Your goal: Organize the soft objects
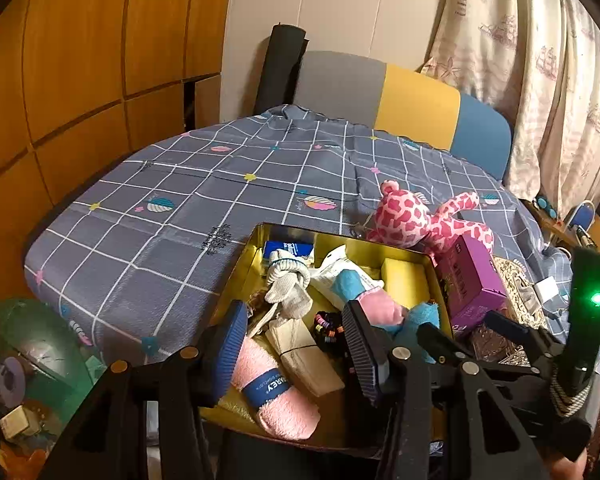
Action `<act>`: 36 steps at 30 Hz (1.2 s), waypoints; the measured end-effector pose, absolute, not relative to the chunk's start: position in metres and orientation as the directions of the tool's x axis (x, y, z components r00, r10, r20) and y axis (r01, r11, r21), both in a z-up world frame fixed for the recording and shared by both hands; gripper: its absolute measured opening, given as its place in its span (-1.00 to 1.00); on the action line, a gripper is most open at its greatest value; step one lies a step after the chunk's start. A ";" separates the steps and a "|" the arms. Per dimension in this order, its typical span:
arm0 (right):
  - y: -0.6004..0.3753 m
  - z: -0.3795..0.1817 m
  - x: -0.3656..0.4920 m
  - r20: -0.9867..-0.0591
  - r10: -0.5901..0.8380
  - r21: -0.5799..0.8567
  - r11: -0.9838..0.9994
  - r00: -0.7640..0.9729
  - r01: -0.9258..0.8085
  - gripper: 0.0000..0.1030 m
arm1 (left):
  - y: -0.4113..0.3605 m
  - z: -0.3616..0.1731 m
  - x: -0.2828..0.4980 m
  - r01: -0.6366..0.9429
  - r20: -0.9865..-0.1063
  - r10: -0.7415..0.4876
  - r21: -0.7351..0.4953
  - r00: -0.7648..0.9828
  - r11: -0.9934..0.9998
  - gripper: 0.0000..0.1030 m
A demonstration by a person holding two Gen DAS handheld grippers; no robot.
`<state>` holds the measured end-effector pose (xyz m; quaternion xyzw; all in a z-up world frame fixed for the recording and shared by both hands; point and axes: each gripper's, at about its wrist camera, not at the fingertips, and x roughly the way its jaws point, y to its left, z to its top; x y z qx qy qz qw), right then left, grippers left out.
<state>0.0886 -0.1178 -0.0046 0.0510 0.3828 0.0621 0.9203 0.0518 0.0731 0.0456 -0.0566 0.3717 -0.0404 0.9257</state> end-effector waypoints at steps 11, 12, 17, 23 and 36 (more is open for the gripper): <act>-0.122 0.027 0.056 -0.682 -0.005 0.061 0.996 0.732 0.063 0.99 | 0.076 0.057 0.034 -0.075 -0.663 0.009 -0.072 0.749 0.995 -0.02; -0.123 0.030 0.053 -0.682 -0.023 0.055 0.995 0.731 0.083 0.99 | 0.075 0.057 0.034 -0.083 -0.666 0.021 -0.061 0.745 0.995 -0.02; -0.125 0.036 0.047 -0.690 -0.083 0.028 0.989 0.719 0.142 0.99 | 0.074 0.058 0.033 -0.090 -0.676 0.035 -0.047 0.736 0.995 -0.02; -0.126 0.037 0.042 -0.704 -0.078 0.044 0.987 0.706 0.154 0.99 | 0.069 0.061 0.029 -0.099 -0.682 0.067 -0.009 0.728 0.995 -0.02; -0.116 0.041 0.038 -0.694 -0.069 0.034 0.991 0.717 0.128 0.99 | 0.061 0.057 0.027 -0.065 -0.694 0.047 0.001 0.719 0.998 -0.02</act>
